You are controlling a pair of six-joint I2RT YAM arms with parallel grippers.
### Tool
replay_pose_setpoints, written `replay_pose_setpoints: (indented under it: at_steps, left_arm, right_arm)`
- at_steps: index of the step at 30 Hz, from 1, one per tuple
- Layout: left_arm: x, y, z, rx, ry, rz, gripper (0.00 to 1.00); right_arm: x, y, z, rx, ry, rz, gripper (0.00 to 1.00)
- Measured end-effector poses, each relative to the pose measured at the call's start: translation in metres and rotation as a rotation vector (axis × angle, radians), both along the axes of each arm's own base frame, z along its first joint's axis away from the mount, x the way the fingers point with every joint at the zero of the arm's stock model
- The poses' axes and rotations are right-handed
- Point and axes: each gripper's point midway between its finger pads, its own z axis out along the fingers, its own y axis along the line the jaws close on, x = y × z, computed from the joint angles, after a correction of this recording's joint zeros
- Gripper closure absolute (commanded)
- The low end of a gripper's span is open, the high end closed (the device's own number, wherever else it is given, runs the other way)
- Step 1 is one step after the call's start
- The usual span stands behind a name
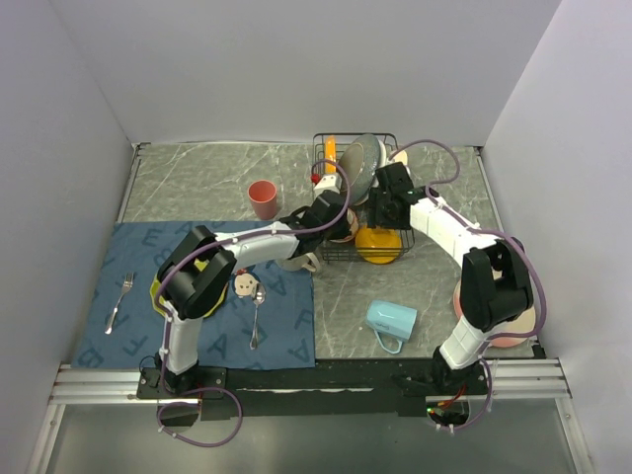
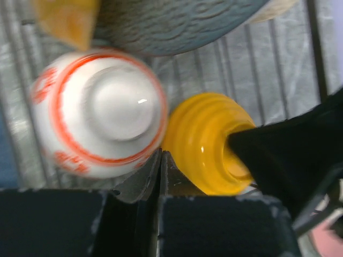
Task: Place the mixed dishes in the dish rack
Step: Place the bowl upside down on the dish rack
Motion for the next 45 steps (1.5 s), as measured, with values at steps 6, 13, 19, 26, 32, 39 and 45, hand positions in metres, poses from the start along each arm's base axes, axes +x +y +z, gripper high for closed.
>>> replay_pose_setpoints:
  at_steps: [6,13,19,26,32,39,45]
  left_arm:
    - [0.001,-0.019,0.001,-0.028,0.001,-0.059,0.94]
    - [-0.004,-0.021,-0.004,-0.019,0.009,-0.073,0.88]
    - [-0.008,-0.011,0.004,-0.001,-0.005,-0.069,0.36]
    - [-0.006,0.003,0.075,-0.043,-0.129,-0.041,0.03]
    - [-0.008,0.039,0.138,-0.103,-0.23,0.021,0.03]
    - [-0.002,0.121,0.173,-0.075,-0.305,0.196,0.03]
    - [-0.015,0.157,0.17,-0.053,-0.318,0.257,0.03]
  right_arm:
    - [-0.014,-0.007,-0.01,-0.034,0.049,-0.013,0.32]
    - [-0.018,-0.013,0.009,-0.021,-0.003,-0.064,0.29]
    - [-0.021,-0.016,0.075,0.056,-0.184,-0.098,0.04]
    - [-0.034,-0.021,0.125,0.114,-0.313,-0.101,0.0]
    - [-0.052,-0.02,0.147,0.155,-0.348,-0.067,0.0]
    - [-0.091,-0.016,0.178,0.25,-0.435,0.026,0.0]
    - [-0.114,-0.004,0.15,0.325,-0.359,0.07,0.0]
